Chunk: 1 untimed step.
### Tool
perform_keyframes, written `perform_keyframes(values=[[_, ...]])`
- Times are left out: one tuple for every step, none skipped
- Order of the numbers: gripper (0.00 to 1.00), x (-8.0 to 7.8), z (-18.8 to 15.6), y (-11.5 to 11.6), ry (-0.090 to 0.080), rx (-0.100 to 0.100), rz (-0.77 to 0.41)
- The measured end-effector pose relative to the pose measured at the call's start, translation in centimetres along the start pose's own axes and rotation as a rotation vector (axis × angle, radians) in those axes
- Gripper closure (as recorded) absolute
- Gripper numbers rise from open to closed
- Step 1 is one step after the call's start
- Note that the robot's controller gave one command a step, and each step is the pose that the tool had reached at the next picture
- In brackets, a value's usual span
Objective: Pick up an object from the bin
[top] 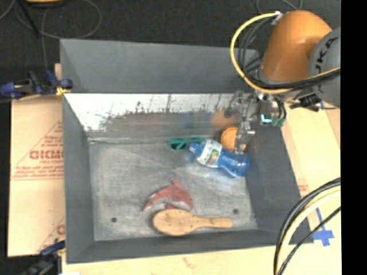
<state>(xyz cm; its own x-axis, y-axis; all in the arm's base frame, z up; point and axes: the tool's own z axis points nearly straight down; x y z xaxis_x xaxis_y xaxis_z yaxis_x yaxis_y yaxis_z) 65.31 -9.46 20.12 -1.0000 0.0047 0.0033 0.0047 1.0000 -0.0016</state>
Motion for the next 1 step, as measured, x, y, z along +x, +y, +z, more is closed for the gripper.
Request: perform_keyframes(values=[[0.00, -0.15, -0.55, -0.02, -0.008, 0.002, -0.001]])
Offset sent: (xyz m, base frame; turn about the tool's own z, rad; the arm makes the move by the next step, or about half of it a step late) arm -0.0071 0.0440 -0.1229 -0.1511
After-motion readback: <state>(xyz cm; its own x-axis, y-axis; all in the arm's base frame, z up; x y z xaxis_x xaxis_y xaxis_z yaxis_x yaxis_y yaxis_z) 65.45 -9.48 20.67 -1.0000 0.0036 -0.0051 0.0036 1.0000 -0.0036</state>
